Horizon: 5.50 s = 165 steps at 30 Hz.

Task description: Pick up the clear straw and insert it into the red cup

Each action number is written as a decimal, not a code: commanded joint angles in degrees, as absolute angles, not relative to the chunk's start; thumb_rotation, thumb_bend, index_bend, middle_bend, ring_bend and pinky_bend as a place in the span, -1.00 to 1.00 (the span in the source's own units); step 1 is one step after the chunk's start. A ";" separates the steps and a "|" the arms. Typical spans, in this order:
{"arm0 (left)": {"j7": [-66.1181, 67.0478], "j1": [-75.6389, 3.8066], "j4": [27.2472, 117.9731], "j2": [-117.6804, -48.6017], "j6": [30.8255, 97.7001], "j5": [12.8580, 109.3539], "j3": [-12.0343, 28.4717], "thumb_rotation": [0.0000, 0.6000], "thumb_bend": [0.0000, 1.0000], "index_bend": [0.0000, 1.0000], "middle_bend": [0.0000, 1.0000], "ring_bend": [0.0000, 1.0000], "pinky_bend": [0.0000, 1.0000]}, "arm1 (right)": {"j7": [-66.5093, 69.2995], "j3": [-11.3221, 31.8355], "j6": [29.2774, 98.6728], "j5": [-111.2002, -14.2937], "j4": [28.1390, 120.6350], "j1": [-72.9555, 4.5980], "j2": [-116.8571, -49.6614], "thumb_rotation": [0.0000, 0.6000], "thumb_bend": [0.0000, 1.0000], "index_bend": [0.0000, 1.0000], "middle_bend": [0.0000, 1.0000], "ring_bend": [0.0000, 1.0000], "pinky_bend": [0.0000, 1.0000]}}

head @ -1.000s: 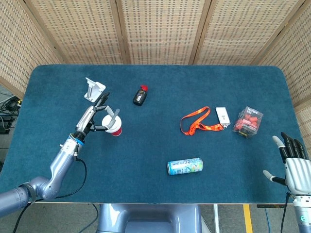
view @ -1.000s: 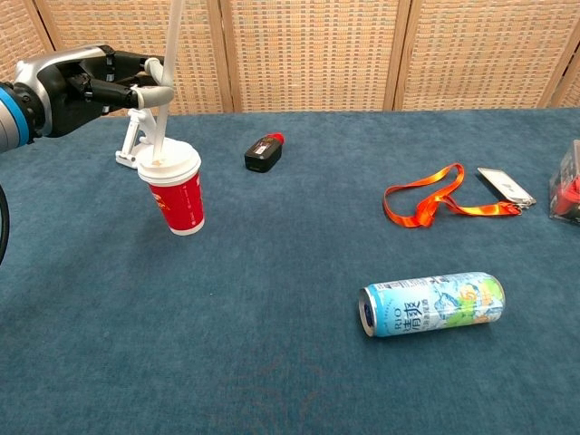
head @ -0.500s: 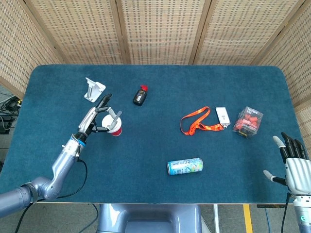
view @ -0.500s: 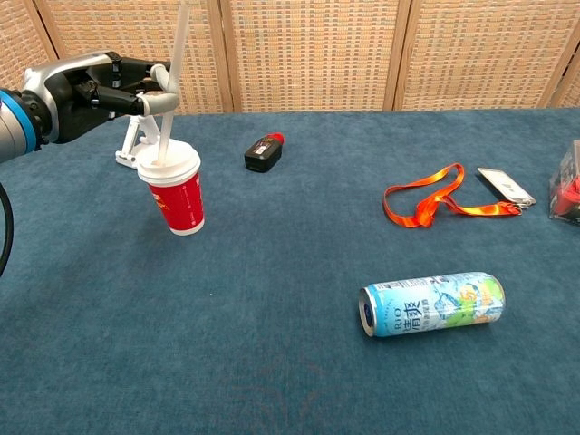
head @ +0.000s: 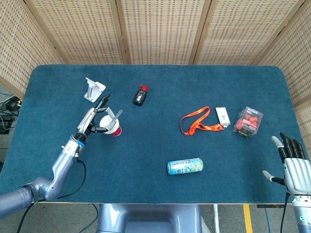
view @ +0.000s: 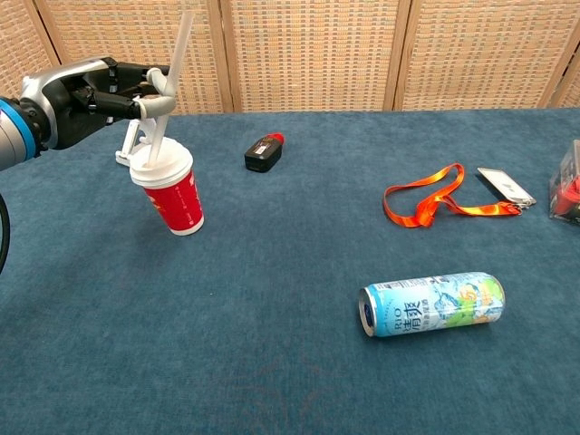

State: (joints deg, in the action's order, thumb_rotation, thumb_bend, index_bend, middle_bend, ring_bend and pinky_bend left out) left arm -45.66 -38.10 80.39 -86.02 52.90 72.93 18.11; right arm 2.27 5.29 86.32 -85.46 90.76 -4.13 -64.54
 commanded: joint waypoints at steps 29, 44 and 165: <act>-47.85 -38.80 78.02 -86.93 53.30 74.79 17.09 1.00 -0.17 0.34 -1.00 -1.00 -1.00 | 2.58 5.14 86.07 -85.60 90.70 -4.28 -64.48 1.00 -0.86 -0.73 -1.00 -1.00 -1.00; -50.42 -38.49 74.74 -88.98 54.72 76.01 16.18 1.00 -0.17 0.34 -1.00 -1.00 -1.00 | 2.07 5.01 85.61 -85.47 90.47 -4.46 -64.74 1.00 -0.86 -0.73 -1.00 -1.00 -1.00; -9.00 -22.65 87.08 -71.28 77.70 78.21 8.36 1.00 -0.53 -1.00 -1.00 -1.00 -1.00 | 0.96 5.52 87.06 -85.04 90.64 -4.13 -64.76 1.00 -0.86 -0.79 -1.00 -1.00 -1.00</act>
